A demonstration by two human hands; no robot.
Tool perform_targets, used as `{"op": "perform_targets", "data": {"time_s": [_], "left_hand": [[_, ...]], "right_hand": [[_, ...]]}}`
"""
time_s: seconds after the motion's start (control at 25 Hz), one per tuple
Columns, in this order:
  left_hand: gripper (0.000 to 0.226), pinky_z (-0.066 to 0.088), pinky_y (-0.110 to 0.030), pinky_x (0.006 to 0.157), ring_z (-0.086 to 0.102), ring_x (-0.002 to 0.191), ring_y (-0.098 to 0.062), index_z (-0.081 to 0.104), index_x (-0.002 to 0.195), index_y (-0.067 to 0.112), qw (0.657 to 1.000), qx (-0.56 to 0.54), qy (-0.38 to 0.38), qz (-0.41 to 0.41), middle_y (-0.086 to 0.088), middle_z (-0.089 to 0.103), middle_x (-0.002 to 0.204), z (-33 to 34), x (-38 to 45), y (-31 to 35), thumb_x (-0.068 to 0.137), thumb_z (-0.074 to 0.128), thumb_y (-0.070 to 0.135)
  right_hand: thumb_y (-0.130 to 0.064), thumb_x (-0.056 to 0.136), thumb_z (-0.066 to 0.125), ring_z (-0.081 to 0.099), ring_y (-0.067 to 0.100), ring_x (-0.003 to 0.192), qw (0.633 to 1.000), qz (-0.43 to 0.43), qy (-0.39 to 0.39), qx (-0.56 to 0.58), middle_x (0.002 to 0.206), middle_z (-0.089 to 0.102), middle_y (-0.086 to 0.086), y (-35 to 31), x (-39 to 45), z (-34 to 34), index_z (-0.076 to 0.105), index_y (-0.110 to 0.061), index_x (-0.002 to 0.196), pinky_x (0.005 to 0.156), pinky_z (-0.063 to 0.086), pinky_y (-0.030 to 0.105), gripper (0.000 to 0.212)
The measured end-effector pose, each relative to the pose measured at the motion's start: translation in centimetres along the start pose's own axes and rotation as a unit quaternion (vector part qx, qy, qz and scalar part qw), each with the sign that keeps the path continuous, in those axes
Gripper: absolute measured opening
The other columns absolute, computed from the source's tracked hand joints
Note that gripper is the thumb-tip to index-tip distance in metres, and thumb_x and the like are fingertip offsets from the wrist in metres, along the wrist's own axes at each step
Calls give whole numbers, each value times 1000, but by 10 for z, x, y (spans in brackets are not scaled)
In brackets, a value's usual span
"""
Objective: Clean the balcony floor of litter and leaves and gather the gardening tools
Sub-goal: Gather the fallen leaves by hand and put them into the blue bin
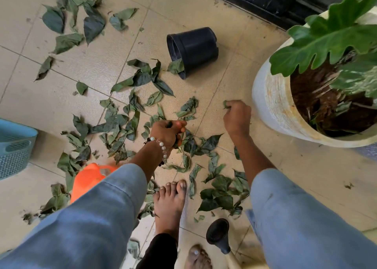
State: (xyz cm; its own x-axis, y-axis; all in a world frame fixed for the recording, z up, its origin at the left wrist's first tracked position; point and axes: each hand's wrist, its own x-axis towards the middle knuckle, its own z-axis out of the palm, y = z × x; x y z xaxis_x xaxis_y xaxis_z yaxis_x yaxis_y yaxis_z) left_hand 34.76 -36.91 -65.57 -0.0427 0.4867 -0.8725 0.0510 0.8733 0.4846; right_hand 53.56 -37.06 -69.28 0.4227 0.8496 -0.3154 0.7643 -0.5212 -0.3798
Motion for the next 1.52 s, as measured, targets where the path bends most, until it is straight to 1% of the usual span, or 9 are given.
{"op": "perform_targets", "data": {"time_s": [0.24,0.4,0.48,0.56,0.76,0.92,1.2,1.4,1.52], "left_hand": [[63,48,-30,57,55,58,-23,63,87,2,994,-2,14,-109,-11,62,74,30,-20,-16,90,46,63],[42,52,-31,56,58,52,-23,62,68,4,992,60,8,-110,-15,64,68,31,-31,-30,88,67,41],[43,43,-21,40,48,36,-18,54,60,4,994,46,17,-96,-12,58,51,30,-39,-37,91,66,31],[44,33,-14,35,39,29,-13,49,57,5,995,19,26,-92,-7,52,40,30,-42,-44,94,61,26],[44,25,-13,35,27,26,-12,57,64,12,995,49,21,-83,2,37,36,27,-45,-64,102,46,30],[59,46,-30,51,42,37,-18,70,74,7,990,118,52,-65,0,46,39,27,-60,-70,95,44,56],[70,53,-34,59,61,64,-27,62,104,0,985,121,18,-120,-15,63,87,49,-107,-86,82,57,66],[31,53,-41,62,58,70,-29,62,92,1,984,-8,67,-164,-14,61,79,45,-130,-105,97,55,31],[29,51,-34,38,51,61,-26,54,73,6,980,-44,77,-178,-13,56,75,39,-142,-115,100,51,17]], "right_hand": [[-1,80,71,68,10,81,908,63,-183,373,89,73,0,-27,-107,-25,73,-10,95,73,55,20,17],[-7,86,66,66,13,93,863,-15,-308,400,99,72,3,1,-128,-37,73,-10,102,84,53,30,18],[-2,86,64,66,12,88,850,73,-224,471,99,71,4,28,-122,-39,73,-15,96,74,53,27,19],[-2,82,67,62,20,99,939,121,-87,311,108,67,7,62,-110,-22,71,-27,91,87,51,39,27],[-6,91,55,32,34,131,976,-21,-188,-112,149,30,15,97,-110,20,54,-9,132,106,34,38,41],[3,86,60,65,28,97,995,54,-10,88,105,69,16,86,-131,2,71,0,103,84,48,25,20],[4,76,71,66,12,70,912,101,-31,397,79,71,4,11,-227,-29,69,-5,87,65,56,27,14],[-13,84,65,53,19,95,923,-22,-137,360,100,62,2,32,-252,-35,75,-7,93,87,45,33,15],[-22,92,57,58,22,110,852,127,-164,481,111,65,5,69,-255,-43,73,-20,95,88,46,29,16]]}}
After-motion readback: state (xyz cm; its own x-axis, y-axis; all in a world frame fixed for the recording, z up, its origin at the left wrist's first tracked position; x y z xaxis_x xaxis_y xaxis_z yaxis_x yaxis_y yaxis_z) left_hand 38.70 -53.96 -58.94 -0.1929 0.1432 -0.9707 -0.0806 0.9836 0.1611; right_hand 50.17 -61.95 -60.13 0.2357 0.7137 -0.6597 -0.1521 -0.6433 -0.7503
